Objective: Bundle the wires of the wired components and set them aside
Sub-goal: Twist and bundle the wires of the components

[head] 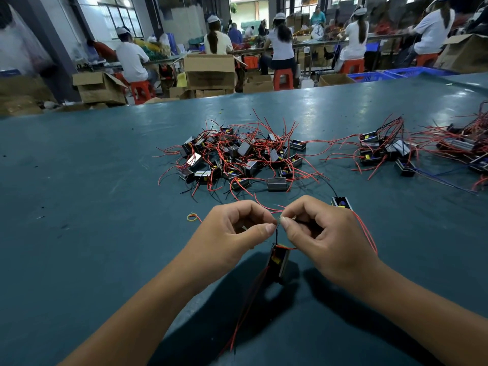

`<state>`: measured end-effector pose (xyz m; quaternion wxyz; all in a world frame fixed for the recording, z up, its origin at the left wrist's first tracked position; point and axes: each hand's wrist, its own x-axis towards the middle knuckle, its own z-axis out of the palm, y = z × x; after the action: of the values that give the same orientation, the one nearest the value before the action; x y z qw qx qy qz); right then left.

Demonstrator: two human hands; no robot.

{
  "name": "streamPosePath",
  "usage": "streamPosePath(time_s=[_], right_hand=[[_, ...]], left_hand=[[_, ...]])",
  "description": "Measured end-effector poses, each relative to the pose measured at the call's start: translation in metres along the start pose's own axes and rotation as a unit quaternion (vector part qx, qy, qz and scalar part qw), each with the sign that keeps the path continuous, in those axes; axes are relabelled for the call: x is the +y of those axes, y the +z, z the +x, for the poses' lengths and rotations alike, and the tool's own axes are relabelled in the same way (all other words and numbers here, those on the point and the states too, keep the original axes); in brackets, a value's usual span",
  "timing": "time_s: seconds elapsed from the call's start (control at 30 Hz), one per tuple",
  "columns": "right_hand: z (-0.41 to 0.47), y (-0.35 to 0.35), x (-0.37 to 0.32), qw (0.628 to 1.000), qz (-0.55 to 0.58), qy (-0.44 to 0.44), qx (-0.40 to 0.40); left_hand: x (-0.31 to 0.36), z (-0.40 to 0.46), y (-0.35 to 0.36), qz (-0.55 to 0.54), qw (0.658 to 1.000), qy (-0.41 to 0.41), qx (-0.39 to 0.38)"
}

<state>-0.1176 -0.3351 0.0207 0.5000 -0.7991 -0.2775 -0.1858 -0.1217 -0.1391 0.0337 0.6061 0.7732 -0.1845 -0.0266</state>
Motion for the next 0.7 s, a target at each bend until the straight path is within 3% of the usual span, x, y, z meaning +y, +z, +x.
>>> streamPosePath(time_s=[0.43, 0.7], right_hand=[[0.002, -0.001, 0.004, 1.0, -0.022, 0.001, -0.018], [0.003, 0.0, 0.006, 0.998, 0.028, 0.056, -0.01]], left_hand=[[-0.007, 0.004, 0.01, -0.024, 1.0, 0.011, -0.007], [-0.011, 0.005, 0.006, -0.011, 1.0, 0.008, 0.005]])
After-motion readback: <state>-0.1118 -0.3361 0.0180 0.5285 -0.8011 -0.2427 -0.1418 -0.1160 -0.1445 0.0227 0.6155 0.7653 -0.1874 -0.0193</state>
